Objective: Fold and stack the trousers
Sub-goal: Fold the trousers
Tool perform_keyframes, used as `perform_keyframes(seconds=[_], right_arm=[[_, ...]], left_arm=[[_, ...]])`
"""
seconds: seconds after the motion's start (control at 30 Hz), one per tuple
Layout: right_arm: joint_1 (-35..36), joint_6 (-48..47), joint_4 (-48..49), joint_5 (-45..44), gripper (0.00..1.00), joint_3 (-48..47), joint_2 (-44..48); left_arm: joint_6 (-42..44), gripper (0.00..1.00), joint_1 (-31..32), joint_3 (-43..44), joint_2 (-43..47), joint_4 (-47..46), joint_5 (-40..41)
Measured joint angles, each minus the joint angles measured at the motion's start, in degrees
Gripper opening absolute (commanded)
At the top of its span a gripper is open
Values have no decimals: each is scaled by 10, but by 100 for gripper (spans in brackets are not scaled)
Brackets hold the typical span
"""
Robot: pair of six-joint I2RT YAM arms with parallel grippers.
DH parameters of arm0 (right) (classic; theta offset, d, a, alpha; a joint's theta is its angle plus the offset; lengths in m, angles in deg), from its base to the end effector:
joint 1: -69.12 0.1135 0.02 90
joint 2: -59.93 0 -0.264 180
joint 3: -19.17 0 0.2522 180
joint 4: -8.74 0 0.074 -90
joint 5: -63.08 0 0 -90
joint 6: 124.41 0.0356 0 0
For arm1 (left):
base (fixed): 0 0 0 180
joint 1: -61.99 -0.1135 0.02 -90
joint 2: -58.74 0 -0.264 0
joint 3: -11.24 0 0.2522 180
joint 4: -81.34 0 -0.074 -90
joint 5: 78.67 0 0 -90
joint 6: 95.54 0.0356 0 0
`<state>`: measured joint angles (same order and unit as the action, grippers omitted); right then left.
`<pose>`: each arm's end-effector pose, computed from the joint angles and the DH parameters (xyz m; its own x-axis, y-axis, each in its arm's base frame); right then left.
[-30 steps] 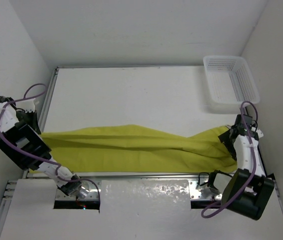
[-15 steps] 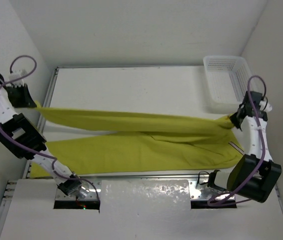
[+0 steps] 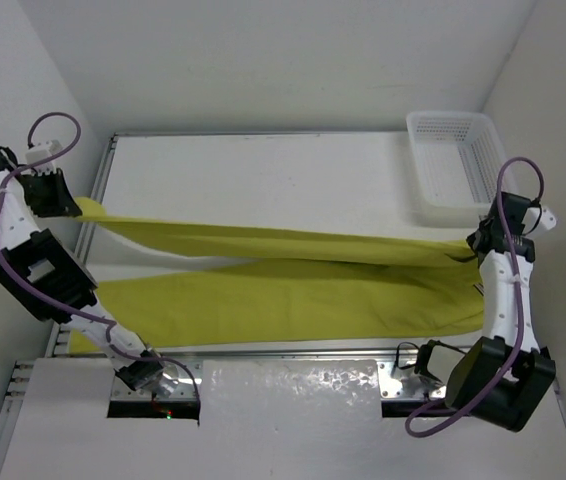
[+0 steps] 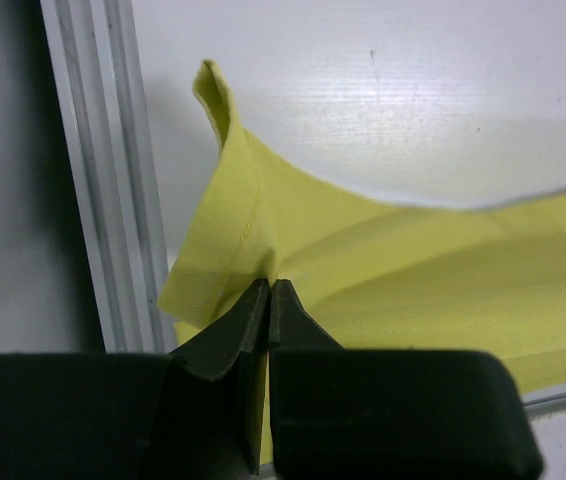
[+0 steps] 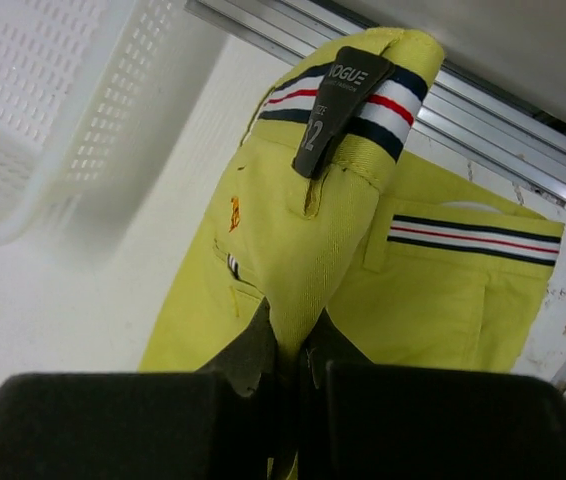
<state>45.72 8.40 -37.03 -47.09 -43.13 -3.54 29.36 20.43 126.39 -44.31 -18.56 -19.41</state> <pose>0.2040 -0.1016 0.2661 -0.0918 0.7348 -0.6721 0.8877 0.3662 0.2792 0.2855 0.2288 0.3266 -0.8133 -0.0638 -0.5784 0.0468 0.9836 -0.1744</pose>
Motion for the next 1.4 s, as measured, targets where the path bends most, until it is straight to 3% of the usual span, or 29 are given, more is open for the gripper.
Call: perform_keyframes(seconds=[0.17, 0.37, 0.47, 0.57, 0.73, 0.87, 1.17, 1.2, 1.23, 1.27, 1.3, 1.33, 1.4], right_arm=[[0, -16, 23, 10, 0, -16, -26], [-2, -11, 16, 35, 0, -82, -65], [-23, 23, 31, 38, 0, 6, 5], [-73, 70, 15, 32, 0, 157, 92], [-110, 96, 4, 7, 0, 291, 94], [-110, 75, 13, -6, 0, 268, 68], [-108, 43, -7, -5, 0, 210, 49], [-109, 43, -8, -5, 3, 210, 49], [-108, 43, -11, -6, 14, 210, 49], [-109, 44, -11, -7, 47, 210, 49], [-109, 45, -8, -14, 64, 211, 49], [-109, 44, -3, -27, 76, 214, 49], [-110, 40, -2, -51, 95, 219, 49]], left_arm=[[7, 0, -2, -7, 1, 10, 12], [17, 0, -4, 91, 1, 75, 13], [40, 0, -25, 19, 52, 71, 36], [74, 0, -83, -167, 137, 40, 94], [130, 0, -175, -384, 169, -18, 208], [151, 0, -197, -416, 151, -44, 245], [178, 0, -198, -384, 150, -2, 228], [183, 4, -198, -385, 152, 0, 234], [190, 11, -198, -390, 155, -2, 240], [198, 19, -198, -401, 160, -9, 252], [208, 31, -198, -415, 164, -18, 273], [218, 35, -199, -428, 165, -29, 292], [232, 55, -205, -454, 162, -47, 328]])
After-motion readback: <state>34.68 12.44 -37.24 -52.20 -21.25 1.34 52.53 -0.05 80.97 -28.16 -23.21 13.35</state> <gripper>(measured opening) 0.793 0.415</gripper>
